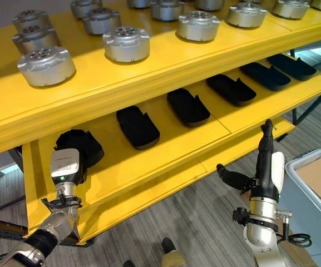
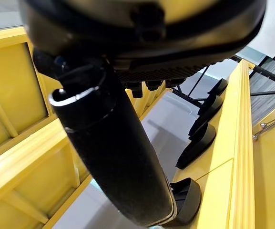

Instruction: Move parts from the plastic box to the shelf.

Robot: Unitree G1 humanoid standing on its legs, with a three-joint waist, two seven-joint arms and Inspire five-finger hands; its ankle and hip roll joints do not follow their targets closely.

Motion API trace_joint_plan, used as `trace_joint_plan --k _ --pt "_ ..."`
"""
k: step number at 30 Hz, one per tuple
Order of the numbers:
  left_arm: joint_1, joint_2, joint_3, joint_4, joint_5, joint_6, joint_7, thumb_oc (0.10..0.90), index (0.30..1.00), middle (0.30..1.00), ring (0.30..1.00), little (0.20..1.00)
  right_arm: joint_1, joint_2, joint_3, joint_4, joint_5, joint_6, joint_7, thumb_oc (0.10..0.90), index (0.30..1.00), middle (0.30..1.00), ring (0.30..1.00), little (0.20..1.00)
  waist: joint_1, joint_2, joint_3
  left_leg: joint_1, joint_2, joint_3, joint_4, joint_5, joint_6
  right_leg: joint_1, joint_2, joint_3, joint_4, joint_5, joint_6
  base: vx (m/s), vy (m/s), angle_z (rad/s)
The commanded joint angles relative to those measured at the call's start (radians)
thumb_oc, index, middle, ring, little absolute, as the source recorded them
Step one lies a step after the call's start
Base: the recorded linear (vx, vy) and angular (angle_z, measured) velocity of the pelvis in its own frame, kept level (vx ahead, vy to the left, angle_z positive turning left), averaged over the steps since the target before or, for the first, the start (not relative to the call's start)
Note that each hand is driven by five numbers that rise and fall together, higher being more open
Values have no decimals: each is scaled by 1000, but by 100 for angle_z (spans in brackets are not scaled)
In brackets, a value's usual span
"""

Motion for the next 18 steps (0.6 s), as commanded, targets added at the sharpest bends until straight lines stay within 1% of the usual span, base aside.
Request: trace_joint_plan --k 1,4,8,11,13,18 --pt "-65 -1 -5 94 -29 -53 -35 400 300 300 300 300 -109 -69 -33 -28 -13 -70 -25 900 1000 1000 1000 1000 20 -23 -40 31 73 25 0 -110 -18 0 -9 -15 49 -88 56 -3 -30 -1" --pt "-57 -12 -11 99 -13 -59 -45 400 300 300 300 300 -112 -69 -29 -30 -11 -65 -24 900 1000 1000 1000 1000 23 -24 -37 30 75 23 0 -109 -19 0 -6 -17 50 -89 55 -1 -24 0" --pt "-40 -21 -48 125 56 -57 -74 400 300 300 300 300 -119 -74 -17 -34 -8 -58 -26 900 1000 1000 1000 1000 28 -25 -29 27 78 23 0 -105 -20 -4 -6 -29 58 -94 53 -1 -18 0" --pt "-39 -21 -51 135 61 -58 -76 400 300 300 300 300 -120 -75 -16 -32 -7 -59 -25 900 1000 1000 1000 1000 28 -25 -28 27 79 24 0 -105 -21 -5 -6 -29 59 -95 53 0 0 0" --pt "-33 -16 -70 168 91 -73 -81 400 300 300 300 300 -127 -79 -4 -20 -11 -68 -25 900 1000 1000 1000 1000 27 -22 -25 26 80 27 0 -103 -22 -8 -7 -32 61 -95 53 0 0 0" --pt "-31 -6 -103 222 137 -83 -99 400 300 300 300 300 -148 -98 12 -3 -8 -71 -22 900 1000 1000 1000 1000 26 -15 -21 27 81 28 0 -101 -23 -11 -7 -34 70 -103 52 0 0 0"
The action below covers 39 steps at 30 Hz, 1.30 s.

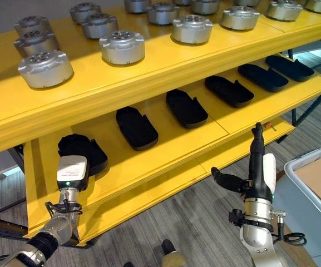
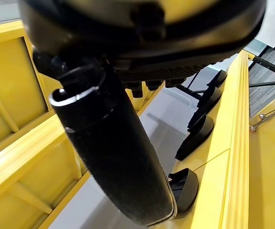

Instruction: Move parts from the plastic box to the shelf.

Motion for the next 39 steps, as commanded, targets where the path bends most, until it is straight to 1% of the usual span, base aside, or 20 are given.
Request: trace_joint_plan --k 1,5,6,15,16,18,24,30,32,39 --pt "-23 -1 -27 92 6 -62 -100 400 300 300 300 300 -149 -74 -51 -4 -7 -82 -22 900 1000 1000 1000 1000 25 -19 -8 29 73 30 0 -100 -18 -7 -15 -33 72 -103 52 0 0 0" --pt "-33 11 -45 125 33 -70 -124 400 300 300 300 300 -157 -82 -47 3 -5 -84 -11 900 1000 1000 1000 1000 20 -14 -8 31 72 31 1 -99 -19 -9 -16 -33 78 -105 52 12 17 0" --pt "-36 20 -60 137 42 -63 -136 400 300 300 300 300 -159 -89 -47 8 -3 -91 -2 900 1000 1000 1000 1000 16 -10 -6 32 71 32 1 -100 -18 -11 -16 -33 82 -107 53 28 45 -1" --pt "-40 32 -89 219 58 -80 -161 400 300 300 300 300 -171 -109 -48 21 1 -104 26 900 1000 1000 1000 1000 2 3 -3 35 64 39 4 -104 -16 -16 -21 -29 92 -112 56 21 39 -1" --pt "-37 37 -90 235 48 -91 -153 400 300 300 300 300 -173 -112 -48 26 4 -107 32 900 1000 1000 1000 1000 -1 5 -3 37 63 41 5 -104 -15 -17 -21 -27 95 -113 57 47 48 -3" --pt "-40 39 -88 245 48 -78 -150 400 300 300 300 300 -175 -116 -48 27 5 -109 40 900 1000 1000 1000 1000 -3 7 -4 38 61 42 5 -105 -14 -17 -21 -25 96 -113 57 38 48 -2" --pt "-57 83 -94 270 91 -82 -144 400 300 300 300 300 -184 -138 -51 31 3 -114 57 900 1000 1000 1000 1000 -12 19 8 35 55 45 8 -107 -14 -28 -25 -20 105 -115 60 10 54 -6" --pt "-55 98 -100 279 101 -57 -142 400 300 300 300 300 -186 -144 -58 37 7 -120 74 900 1000 1000 1000 1000 -16 25 13 35 49 45 9 -108 -13 -29 -28 -19 106 -115 61 14 44 -7" --pt "-54 116 -98 292 115 -49 -138 400 300 300 300 300 -188 -153 -62 33 -3 -128 79 900 1000 1000 1000 1000 -20 30 15 34 46 46 10 -110 -13 -34 -30 -17 109 -116 62 24 66 0" --pt "-45 142 -83 298 117 -56 -132 400 300 300 300 300 -179 -157 -73 25 -4 -125 95 900 1000 1000 1000 1000 -22 33 19 33 42 46 14 -114 -12 -36 -32 -16 110 -116 64 10 24 0"
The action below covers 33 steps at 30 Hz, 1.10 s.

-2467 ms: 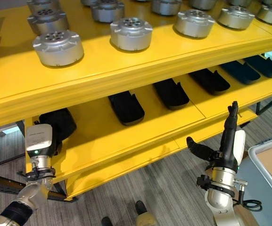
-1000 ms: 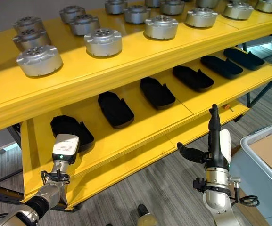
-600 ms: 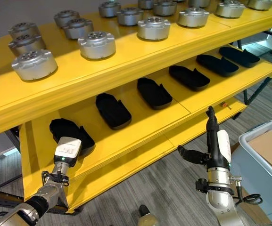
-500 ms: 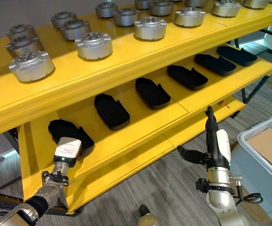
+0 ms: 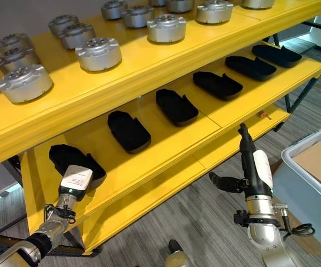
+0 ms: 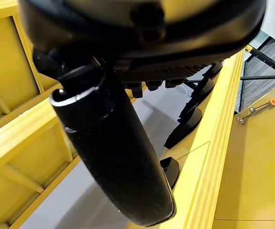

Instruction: Move parts from the plastic box to the shelf.

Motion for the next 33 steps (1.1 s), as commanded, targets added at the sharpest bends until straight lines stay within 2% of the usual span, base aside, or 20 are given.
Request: trace_joint_plan --k 1,2,3,4,11,16,33 --pt "-3 90 33 73 -18 -1 -81 400 300 300 300 300 -168 -41 -82 -15 -4 -106 -19 900 1000 1000 1000 1000 33 -38 31 35 45 15 15 -100 -10 -17 -30 -38 116 -112 59 0 0 0" --pt "-3 91 34 73 -16 -2 -85 400 300 300 300 300 -167 -41 -83 -16 -4 -107 -17 900 1000 1000 1000 1000 33 -38 31 34 45 15 16 -100 -10 -17 -30 -39 116 -113 59 0 0 0" --pt "1 89 33 75 -8 -4 -95 584 558 558 558 558 -164 -41 -85 -14 -2 -109 -15 900 1000 1000 1000 1000 35 -39 32 34 45 13 17 -101 -9 -17 -30 -41 117 -113 59 0 0 0" --pt "5 84 31 77 4 -7 -103 900 1000 1000 1000 1000 -165 -39 -84 -13 -3 -111 -13 900 1000 1000 1000 1000 36 -40 31 34 44 12 18 -102 -8 -16 -31 -43 118 -114 59 0 0 0" --pt "14 69 11 104 7 -12 -101 900 1000 1000 1000 1000 -181 -45 -67 -2 -1 -106 -8 900 1000 1000 1000 1000 39 -41 27 36 44 8 19 -104 -7 -13 -31 -49 123 -121 58 0 0 0" --pt "5 85 4 96 67 -54 -68 900 1000 1000 1000 1000 -177 -45 -61 -5 -5 -98 -5 900 1000 1000 1000 1000 41 -38 23 39 44 8 16 -105 -8 -8 -31 -59 126 -127 56 0 0 0" --pt "-19 91 -30 90 113 -118 -54 900 1000 1000 1000 1000 -190 -50 -49 3 -11 -96 -2 900 1000 1000 1000 1000 34 -29 26 44 46 15 14 -106 -12 -7 -29 -62 132 -136 53 0 0 0"
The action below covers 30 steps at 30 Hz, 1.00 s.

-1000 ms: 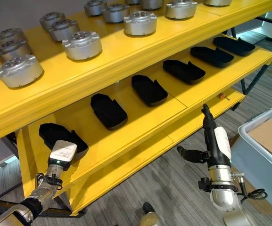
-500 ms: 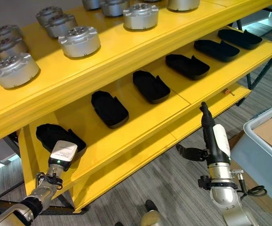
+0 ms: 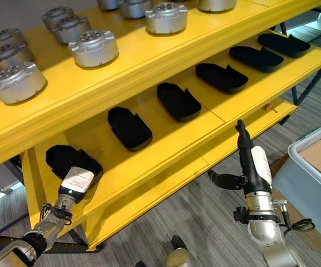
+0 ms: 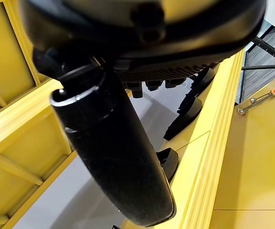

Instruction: Move parts from the plastic box to the shelf.

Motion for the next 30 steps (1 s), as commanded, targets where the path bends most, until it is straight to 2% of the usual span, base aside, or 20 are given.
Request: trace_joint_plan --k 1,18,30 --pt "-7 63 -25 72 24 -28 -39 900 1000 1000 1000 1000 -162 -44 -49 -5 -10 -94 -25 900 1000 1000 1000 1000 33 -46 -13 37 46 15 14 -108 -9 -13 -28 -58 132 -129 51 0 0 0" --pt "-25 111 -41 39 5 -147 -147 900 1000 1000 1000 1000 -184 -66 -43 -1 6 -75 -9 900 1000 1000 1000 1000 35 -31 -13 46 42 17 11 -107 -13 -3 -32 -70 129 -131 51 0 0 0" --pt "0 116 -60 15 60 -162 -181 900 1000 1000 1000 1000 -199 -77 -46 -3 16 -63 6 900 1000 1000 1000 1000 35 -21 -11 50 37 14 9 -108 -13 2 -33 -75 128 -135 50 0 0 0"
